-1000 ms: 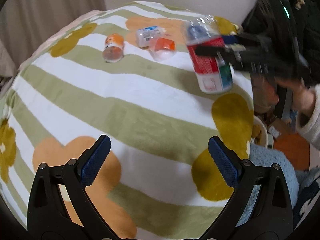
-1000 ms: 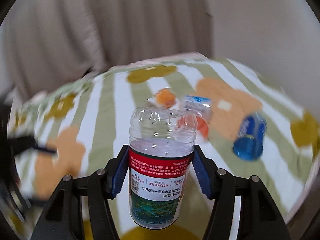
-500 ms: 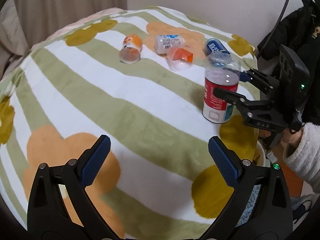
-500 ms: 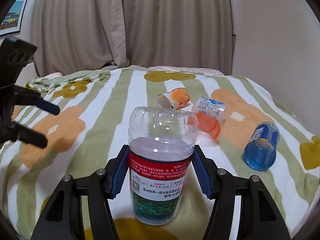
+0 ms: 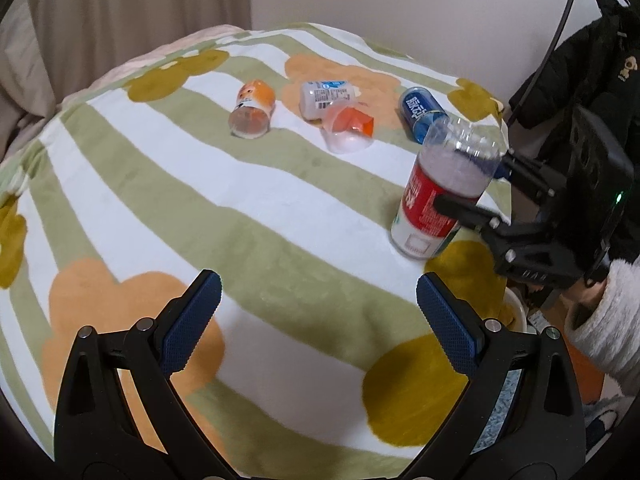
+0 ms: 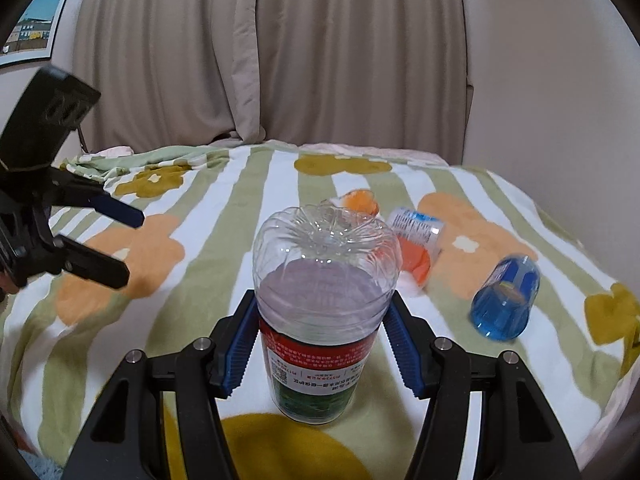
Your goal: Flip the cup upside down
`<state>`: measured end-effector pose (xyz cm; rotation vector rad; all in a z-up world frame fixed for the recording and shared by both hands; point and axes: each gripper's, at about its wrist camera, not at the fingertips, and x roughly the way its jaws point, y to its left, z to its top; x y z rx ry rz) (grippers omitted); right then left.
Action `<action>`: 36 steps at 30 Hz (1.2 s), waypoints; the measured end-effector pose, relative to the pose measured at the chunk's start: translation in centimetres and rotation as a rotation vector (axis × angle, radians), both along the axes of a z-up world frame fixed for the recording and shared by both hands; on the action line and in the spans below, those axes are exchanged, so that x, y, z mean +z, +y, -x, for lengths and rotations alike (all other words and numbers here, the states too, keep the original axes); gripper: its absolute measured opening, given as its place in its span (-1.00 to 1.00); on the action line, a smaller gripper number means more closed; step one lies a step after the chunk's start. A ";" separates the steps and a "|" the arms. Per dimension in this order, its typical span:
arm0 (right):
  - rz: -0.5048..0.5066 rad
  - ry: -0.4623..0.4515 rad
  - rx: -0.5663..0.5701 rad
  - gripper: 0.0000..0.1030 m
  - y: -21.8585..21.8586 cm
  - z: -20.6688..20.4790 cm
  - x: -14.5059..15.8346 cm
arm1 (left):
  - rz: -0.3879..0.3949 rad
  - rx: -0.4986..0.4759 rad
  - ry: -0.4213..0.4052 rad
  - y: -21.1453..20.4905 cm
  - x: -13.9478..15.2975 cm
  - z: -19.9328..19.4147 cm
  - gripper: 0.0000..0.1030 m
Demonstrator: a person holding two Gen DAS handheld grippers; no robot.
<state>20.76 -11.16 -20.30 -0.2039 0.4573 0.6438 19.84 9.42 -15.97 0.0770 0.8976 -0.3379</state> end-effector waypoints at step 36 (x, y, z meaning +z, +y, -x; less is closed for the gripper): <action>0.035 0.013 -0.130 1.00 -4.6 6.6 11.6 | 0.026 0.087 -0.294 -3.5 11.1 6.4 0.90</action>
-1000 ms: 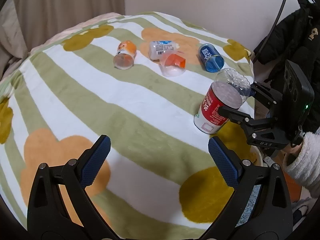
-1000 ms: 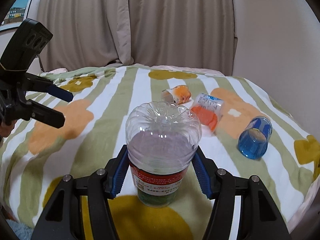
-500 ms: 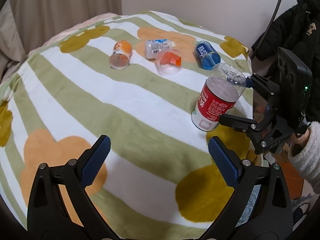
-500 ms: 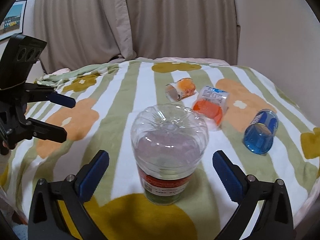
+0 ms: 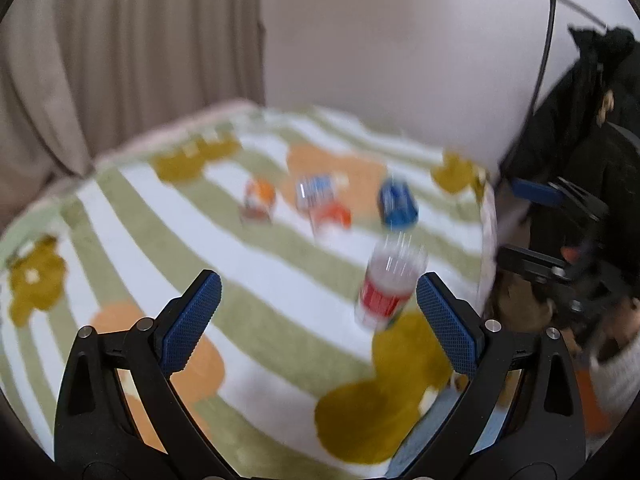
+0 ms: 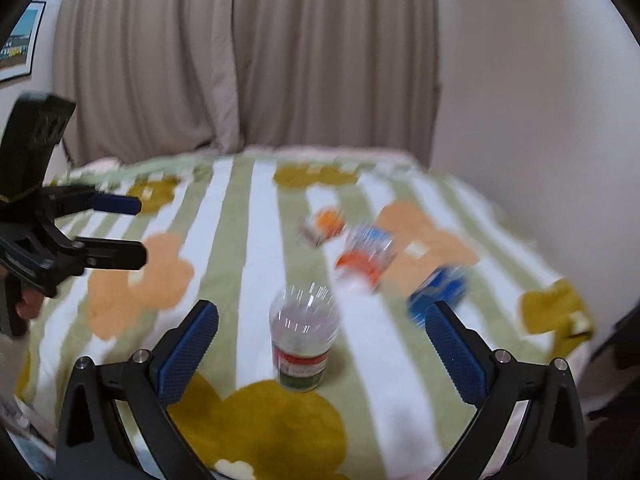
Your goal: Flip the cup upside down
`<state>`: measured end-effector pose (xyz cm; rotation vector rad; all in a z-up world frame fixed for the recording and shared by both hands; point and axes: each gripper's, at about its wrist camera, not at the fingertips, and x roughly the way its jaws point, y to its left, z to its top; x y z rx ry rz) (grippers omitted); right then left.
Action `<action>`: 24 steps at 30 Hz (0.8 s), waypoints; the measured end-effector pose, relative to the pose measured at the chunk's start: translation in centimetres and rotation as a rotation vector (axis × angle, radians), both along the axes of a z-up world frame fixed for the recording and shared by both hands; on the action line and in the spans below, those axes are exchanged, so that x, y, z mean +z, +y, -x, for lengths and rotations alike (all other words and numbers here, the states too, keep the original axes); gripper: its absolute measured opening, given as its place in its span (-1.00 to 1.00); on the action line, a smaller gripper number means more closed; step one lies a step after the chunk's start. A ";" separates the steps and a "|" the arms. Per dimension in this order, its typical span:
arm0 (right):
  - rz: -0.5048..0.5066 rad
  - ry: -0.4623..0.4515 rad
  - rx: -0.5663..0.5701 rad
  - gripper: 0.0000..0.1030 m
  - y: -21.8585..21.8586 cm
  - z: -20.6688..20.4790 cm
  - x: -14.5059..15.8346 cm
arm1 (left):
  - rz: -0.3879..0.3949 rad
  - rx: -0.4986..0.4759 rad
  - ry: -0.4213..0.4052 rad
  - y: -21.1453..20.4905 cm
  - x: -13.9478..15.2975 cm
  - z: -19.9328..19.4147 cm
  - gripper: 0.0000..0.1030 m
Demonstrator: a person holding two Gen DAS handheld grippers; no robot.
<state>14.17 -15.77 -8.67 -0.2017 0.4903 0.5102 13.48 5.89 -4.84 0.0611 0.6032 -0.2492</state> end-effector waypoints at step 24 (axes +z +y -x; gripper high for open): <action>-0.161 -0.289 -0.497 1.00 -7.6 14.0 9.0 | -0.022 0.205 -0.370 -6.0 6.5 12.4 1.00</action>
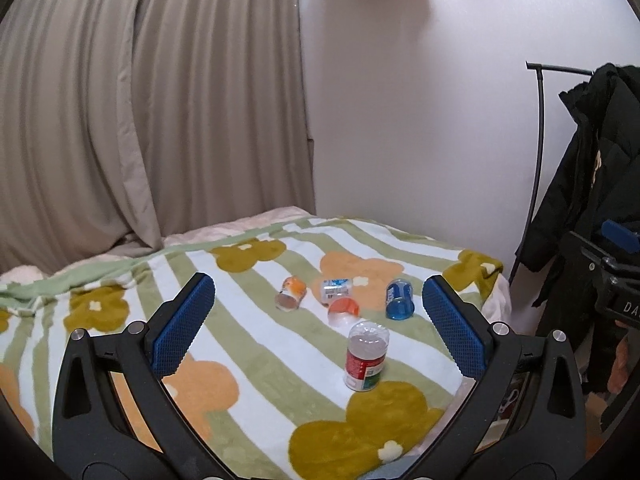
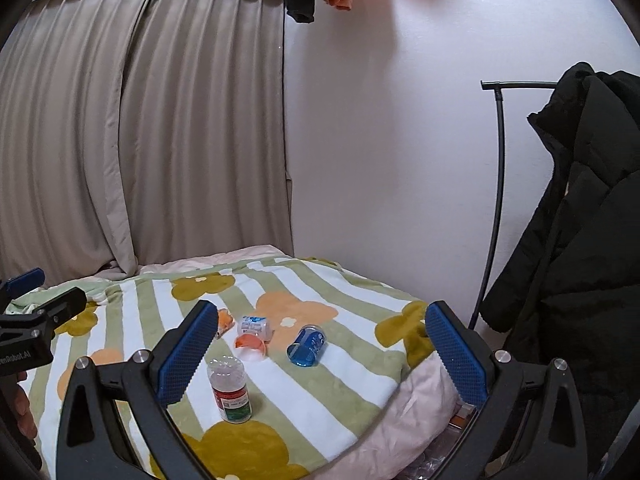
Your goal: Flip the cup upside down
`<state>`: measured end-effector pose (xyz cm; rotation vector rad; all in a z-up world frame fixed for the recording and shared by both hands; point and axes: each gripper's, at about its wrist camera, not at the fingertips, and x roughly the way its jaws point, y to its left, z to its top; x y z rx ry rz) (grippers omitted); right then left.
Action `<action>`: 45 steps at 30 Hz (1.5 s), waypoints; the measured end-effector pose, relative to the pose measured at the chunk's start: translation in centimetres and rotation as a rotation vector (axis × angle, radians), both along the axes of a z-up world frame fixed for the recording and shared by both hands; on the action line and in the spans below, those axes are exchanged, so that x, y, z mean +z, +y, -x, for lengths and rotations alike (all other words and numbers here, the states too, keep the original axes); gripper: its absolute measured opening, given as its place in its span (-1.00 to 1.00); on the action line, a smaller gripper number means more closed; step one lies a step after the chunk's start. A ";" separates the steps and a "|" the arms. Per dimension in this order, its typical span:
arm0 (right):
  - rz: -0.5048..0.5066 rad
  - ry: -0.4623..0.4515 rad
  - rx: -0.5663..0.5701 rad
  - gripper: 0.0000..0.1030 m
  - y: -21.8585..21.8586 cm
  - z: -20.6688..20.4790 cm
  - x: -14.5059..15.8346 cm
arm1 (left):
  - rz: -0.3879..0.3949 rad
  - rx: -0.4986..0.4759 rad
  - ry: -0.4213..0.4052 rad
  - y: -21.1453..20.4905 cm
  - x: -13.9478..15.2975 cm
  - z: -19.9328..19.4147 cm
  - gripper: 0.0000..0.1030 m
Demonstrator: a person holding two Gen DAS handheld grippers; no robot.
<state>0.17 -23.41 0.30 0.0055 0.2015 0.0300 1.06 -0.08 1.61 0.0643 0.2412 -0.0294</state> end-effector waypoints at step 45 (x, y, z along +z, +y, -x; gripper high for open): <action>0.017 0.024 -0.012 1.00 0.2 -0.3 -0.8 | 0.019 0.025 -0.053 -0.2 0.5 0.8 1.00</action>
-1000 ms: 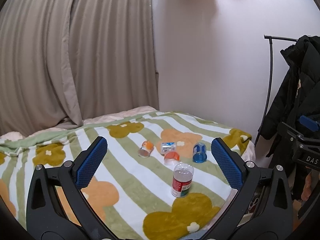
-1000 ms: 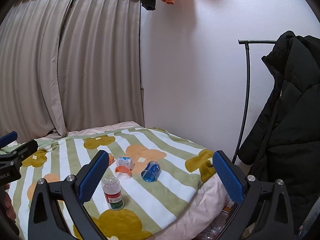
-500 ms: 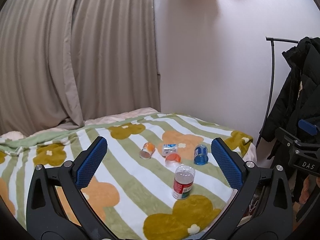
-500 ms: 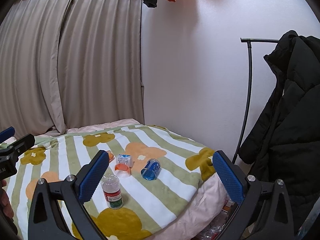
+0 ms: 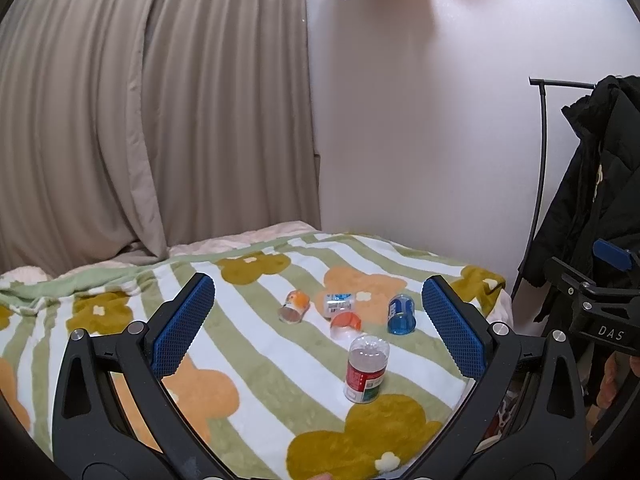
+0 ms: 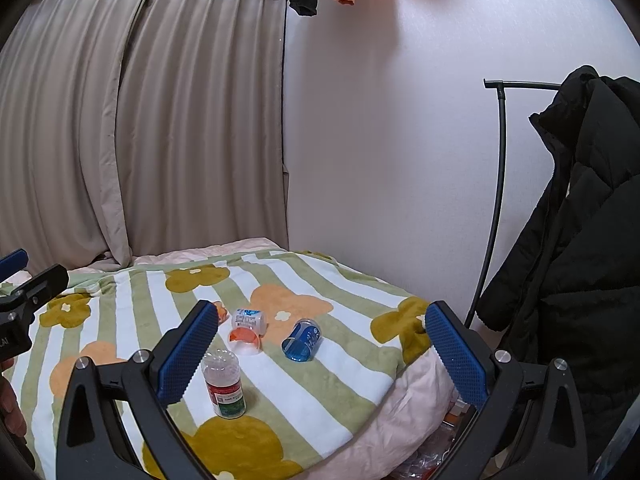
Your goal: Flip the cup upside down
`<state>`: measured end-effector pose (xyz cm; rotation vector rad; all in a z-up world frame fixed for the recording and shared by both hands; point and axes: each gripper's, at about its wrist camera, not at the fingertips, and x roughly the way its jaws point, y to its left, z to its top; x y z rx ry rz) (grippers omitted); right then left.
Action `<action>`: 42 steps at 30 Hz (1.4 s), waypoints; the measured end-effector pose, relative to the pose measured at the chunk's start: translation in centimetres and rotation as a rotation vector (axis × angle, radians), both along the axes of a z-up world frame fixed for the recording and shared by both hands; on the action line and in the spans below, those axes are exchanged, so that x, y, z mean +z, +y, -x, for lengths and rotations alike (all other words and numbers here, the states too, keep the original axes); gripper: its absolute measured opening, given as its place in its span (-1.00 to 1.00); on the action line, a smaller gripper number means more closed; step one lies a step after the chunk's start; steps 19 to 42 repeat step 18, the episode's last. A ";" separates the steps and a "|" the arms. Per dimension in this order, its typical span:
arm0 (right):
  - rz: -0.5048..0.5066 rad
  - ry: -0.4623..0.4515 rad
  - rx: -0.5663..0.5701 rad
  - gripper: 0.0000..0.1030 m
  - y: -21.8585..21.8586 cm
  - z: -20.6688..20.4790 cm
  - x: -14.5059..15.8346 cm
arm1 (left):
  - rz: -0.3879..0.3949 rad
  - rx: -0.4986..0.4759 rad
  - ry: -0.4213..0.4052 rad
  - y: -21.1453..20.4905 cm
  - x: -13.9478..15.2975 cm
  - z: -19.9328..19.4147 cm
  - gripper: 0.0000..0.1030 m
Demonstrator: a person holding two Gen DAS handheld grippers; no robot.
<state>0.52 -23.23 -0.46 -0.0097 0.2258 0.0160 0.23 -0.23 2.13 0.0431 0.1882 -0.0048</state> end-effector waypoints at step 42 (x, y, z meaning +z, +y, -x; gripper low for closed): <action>0.004 -0.004 0.004 1.00 0.2 -0.1 0.1 | -0.001 0.024 -0.041 -0.1 0.4 0.9 1.00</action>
